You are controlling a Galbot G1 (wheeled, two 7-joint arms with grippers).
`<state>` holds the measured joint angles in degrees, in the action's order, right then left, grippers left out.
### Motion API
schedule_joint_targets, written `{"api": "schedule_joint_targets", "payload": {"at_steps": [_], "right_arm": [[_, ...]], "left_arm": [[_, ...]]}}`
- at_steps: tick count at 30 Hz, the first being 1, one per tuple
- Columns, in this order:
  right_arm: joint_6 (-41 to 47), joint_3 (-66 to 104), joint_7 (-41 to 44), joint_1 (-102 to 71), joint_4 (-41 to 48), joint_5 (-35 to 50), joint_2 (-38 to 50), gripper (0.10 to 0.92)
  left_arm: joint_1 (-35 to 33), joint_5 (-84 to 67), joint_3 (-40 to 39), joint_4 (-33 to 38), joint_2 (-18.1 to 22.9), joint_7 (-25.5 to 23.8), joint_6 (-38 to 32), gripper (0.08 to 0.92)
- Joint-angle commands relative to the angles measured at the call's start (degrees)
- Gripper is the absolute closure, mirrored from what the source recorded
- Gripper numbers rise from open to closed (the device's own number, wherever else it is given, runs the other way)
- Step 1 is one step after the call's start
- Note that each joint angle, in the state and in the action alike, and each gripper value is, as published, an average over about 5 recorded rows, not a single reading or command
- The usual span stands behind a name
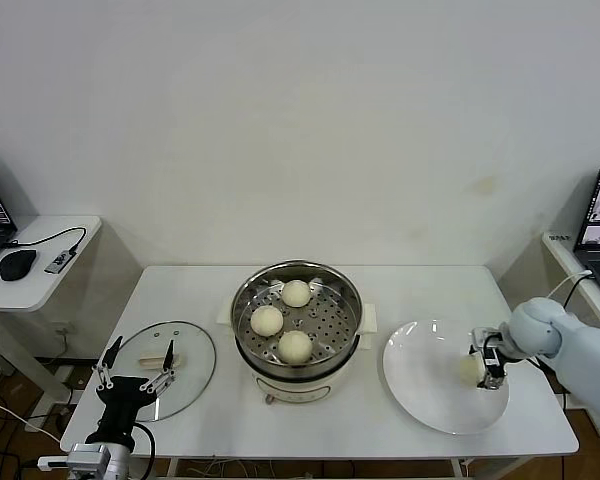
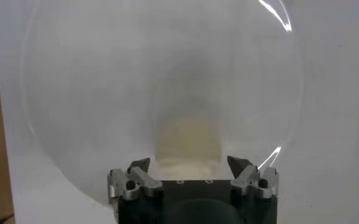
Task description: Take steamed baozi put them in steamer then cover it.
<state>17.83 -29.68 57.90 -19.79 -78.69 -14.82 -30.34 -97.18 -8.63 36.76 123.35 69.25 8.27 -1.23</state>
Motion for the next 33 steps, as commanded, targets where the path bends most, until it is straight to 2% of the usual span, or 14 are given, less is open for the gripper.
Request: {"api": "schedule_joint_targets", "payload": {"at_steps": [1,6,11,20,26,33], "right_arm": [[0.1,0.7,-0.4,-0.8,0.8,-0.4,-0.8,0.376],[0.2,-0.4,-0.2,1.8,-0.5,0.9,0.6,0.444],[1.5,-5.6,0.3,9.9,-3.9,5.0,3.3,0.46],[9.3,-22.1,-0.3,36.3,-13.8,20.7,5.1,0.448],[15.8,-36.9,-4.0,56.5,-17.7,34.3,-1.1,0.438],[22.6,-41.8,-10.4,60.6,-18.7,45.9,-13.3,0.431]], "left_arm": [[0.0,0.0,0.0,0.2,0.0,0.0,0.0,0.177],[0.0,0.1,-0.1,0.2,0.0,0.0,0.0,0.177],[0.3,0.2,-0.4,0.4,-0.1,-0.1,0.1,0.177],[0.7,0.4,-1.3,0.6,-0.3,-0.1,0.3,0.177],[1.1,0.2,-1.6,0.8,-0.4,-0.1,0.5,0.177],[1.2,0.2,-1.9,0.6,-0.1,-0.1,0.5,0.177]]}}
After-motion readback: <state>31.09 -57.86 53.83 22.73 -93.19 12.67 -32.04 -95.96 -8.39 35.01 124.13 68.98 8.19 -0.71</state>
